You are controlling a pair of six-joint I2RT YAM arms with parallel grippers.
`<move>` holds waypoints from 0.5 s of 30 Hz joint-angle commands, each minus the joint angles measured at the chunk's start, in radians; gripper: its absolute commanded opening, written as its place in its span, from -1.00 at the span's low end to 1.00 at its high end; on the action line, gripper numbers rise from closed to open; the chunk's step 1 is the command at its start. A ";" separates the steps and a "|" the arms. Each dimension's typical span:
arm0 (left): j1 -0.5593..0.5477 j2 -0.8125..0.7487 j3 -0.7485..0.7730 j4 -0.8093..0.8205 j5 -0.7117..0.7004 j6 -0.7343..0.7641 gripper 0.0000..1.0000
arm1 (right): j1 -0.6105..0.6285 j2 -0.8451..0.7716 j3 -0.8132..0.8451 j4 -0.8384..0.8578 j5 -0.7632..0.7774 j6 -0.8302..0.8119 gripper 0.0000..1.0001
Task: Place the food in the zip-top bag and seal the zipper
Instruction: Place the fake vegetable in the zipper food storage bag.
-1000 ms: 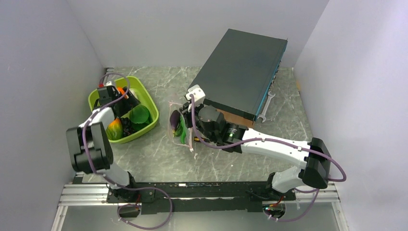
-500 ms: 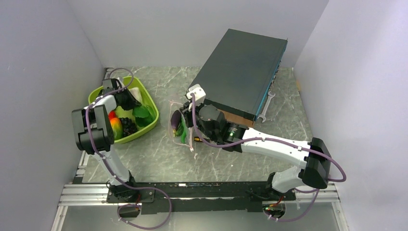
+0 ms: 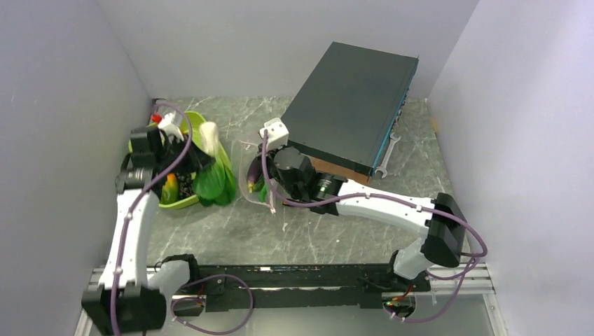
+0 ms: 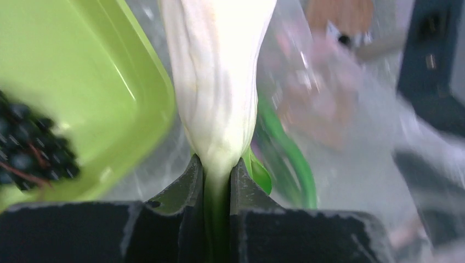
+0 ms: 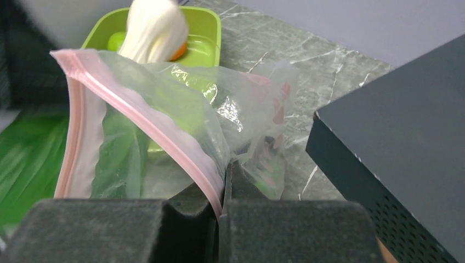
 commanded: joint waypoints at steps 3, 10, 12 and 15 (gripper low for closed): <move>-0.086 -0.271 -0.033 -0.358 -0.022 -0.031 -1.00 | -0.004 0.116 0.160 0.025 0.072 -0.088 -1.00; -0.090 -0.429 0.064 -0.561 0.130 -0.047 -1.00 | -0.004 0.253 0.279 0.053 0.102 -0.186 -1.00; -0.092 -0.460 0.048 -0.570 0.216 -0.076 -1.00 | -0.002 0.287 0.313 0.049 0.118 -0.212 -1.00; -0.110 -0.512 -0.015 -0.512 0.303 -0.132 -1.00 | 0.000 0.309 0.336 0.054 0.124 -0.230 -1.00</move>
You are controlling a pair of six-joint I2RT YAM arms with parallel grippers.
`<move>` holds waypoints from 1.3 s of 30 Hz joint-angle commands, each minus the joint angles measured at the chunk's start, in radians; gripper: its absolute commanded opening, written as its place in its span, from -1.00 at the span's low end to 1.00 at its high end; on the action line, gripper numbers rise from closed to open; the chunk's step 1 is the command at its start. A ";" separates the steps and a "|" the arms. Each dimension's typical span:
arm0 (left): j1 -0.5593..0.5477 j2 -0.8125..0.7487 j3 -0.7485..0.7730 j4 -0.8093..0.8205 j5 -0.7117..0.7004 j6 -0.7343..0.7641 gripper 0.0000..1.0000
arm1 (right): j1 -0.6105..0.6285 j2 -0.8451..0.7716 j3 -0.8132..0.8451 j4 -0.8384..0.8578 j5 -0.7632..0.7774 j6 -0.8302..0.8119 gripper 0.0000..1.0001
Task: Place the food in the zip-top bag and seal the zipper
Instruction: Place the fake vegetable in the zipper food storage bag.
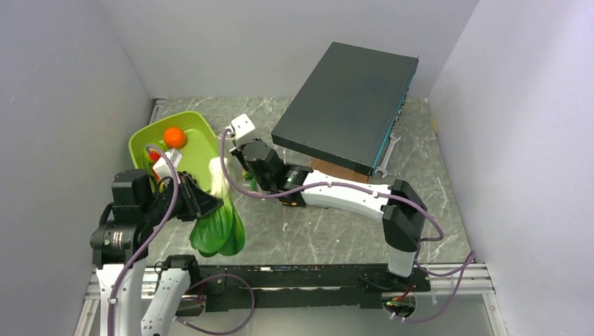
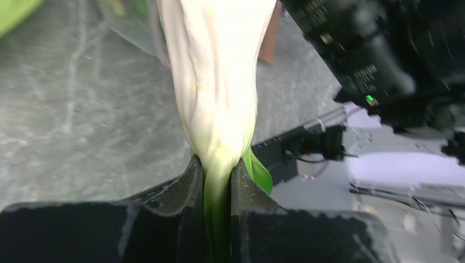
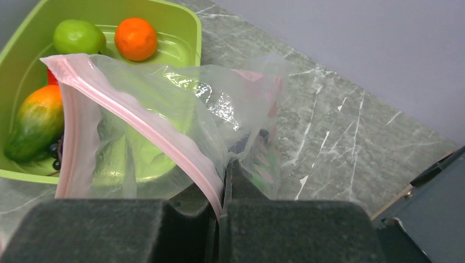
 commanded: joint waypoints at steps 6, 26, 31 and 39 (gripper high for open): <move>-0.079 0.000 -0.182 0.176 0.325 -0.171 -1.00 | 0.037 -0.040 0.007 0.118 0.002 -0.053 -1.00; -0.077 -0.009 -0.470 0.546 0.255 -0.563 -1.00 | 0.111 -0.219 -0.244 0.264 0.058 -0.065 -1.00; -0.077 -0.017 -0.382 0.355 0.157 -0.425 -1.00 | 0.099 -0.260 -0.261 0.238 0.029 0.001 -1.00; -0.078 -0.008 -0.381 0.448 0.216 -0.433 -1.00 | 0.108 -0.271 -0.285 0.254 -0.030 0.010 -1.00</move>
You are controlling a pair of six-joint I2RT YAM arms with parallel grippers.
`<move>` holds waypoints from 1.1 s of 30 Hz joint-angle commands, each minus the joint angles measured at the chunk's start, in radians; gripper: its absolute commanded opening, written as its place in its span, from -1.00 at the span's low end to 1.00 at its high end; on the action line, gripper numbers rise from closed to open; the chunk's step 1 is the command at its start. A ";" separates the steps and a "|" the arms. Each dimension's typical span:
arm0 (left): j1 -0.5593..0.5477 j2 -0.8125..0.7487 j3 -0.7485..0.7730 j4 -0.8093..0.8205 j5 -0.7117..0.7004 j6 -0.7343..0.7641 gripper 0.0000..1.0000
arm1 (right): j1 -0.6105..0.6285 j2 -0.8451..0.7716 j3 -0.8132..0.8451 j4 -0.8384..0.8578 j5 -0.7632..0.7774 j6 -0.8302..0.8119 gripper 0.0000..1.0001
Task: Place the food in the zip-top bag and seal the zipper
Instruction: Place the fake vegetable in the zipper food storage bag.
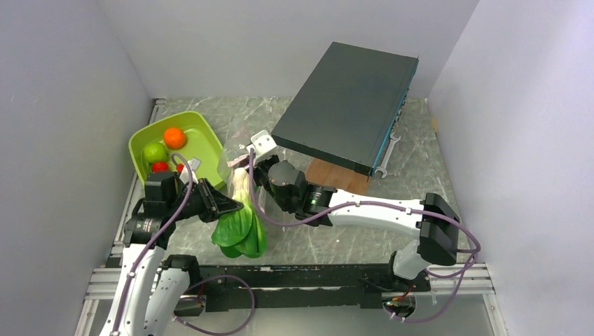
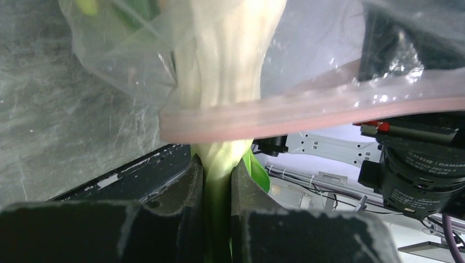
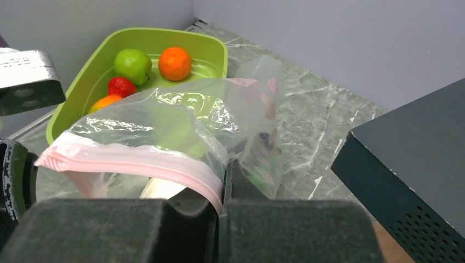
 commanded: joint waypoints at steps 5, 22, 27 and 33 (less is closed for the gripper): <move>0.003 0.101 0.089 0.120 0.017 0.024 -0.87 | 0.015 0.000 -0.003 0.044 -0.057 0.064 -1.00; 0.003 -0.031 0.122 -0.073 -0.235 0.147 0.55 | -0.066 0.105 0.187 -0.228 -0.087 0.303 -1.00; 0.003 -0.119 0.020 -0.013 -0.164 0.078 0.46 | -0.066 0.109 0.195 -0.220 -0.092 0.305 -1.00; 0.002 -0.159 -0.077 0.113 -0.085 0.003 0.59 | -0.064 0.102 0.201 -0.223 -0.086 0.306 -1.00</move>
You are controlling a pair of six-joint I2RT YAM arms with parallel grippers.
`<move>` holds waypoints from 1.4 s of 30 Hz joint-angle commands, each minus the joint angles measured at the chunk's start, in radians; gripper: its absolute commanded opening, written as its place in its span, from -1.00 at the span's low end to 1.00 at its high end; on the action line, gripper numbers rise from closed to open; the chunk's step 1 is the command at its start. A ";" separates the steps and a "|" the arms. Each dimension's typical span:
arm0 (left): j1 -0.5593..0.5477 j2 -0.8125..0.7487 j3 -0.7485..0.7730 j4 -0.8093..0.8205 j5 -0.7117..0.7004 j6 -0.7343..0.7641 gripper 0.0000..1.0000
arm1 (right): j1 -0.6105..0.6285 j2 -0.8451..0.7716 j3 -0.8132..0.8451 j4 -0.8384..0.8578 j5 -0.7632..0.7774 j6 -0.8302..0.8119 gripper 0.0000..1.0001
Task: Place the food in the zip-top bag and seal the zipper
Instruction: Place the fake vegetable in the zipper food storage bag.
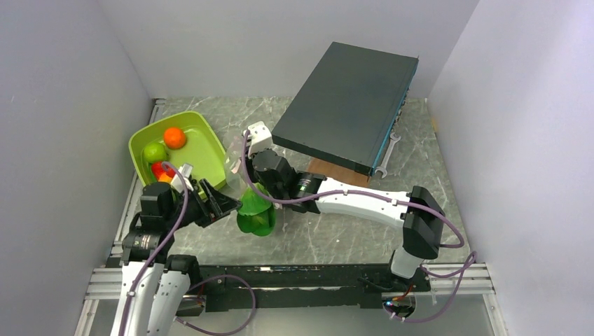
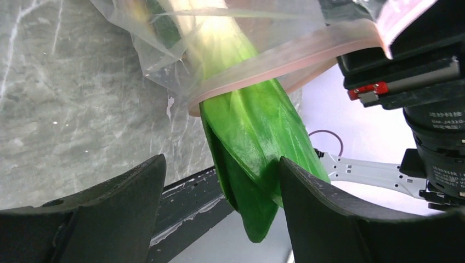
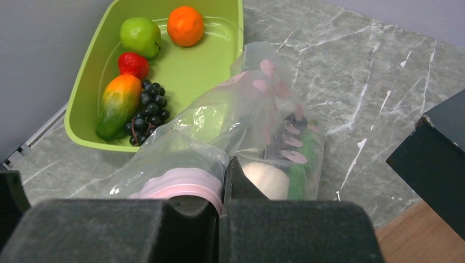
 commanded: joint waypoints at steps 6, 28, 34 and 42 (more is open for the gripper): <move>-0.004 -0.054 -0.148 0.331 0.180 -0.213 0.58 | 0.009 -0.014 0.051 0.030 0.014 0.014 -1.00; -0.149 -0.035 -0.163 0.409 0.180 -0.347 0.60 | 0.024 0.032 0.101 0.025 0.029 0.008 -1.00; -0.197 -0.023 -0.154 0.552 0.077 -0.349 -0.64 | 0.035 0.033 0.113 0.012 0.048 0.000 -1.00; -0.200 -0.066 -0.002 0.558 -0.148 -0.007 -1.00 | 0.038 -0.024 0.111 -0.029 0.027 0.051 -1.00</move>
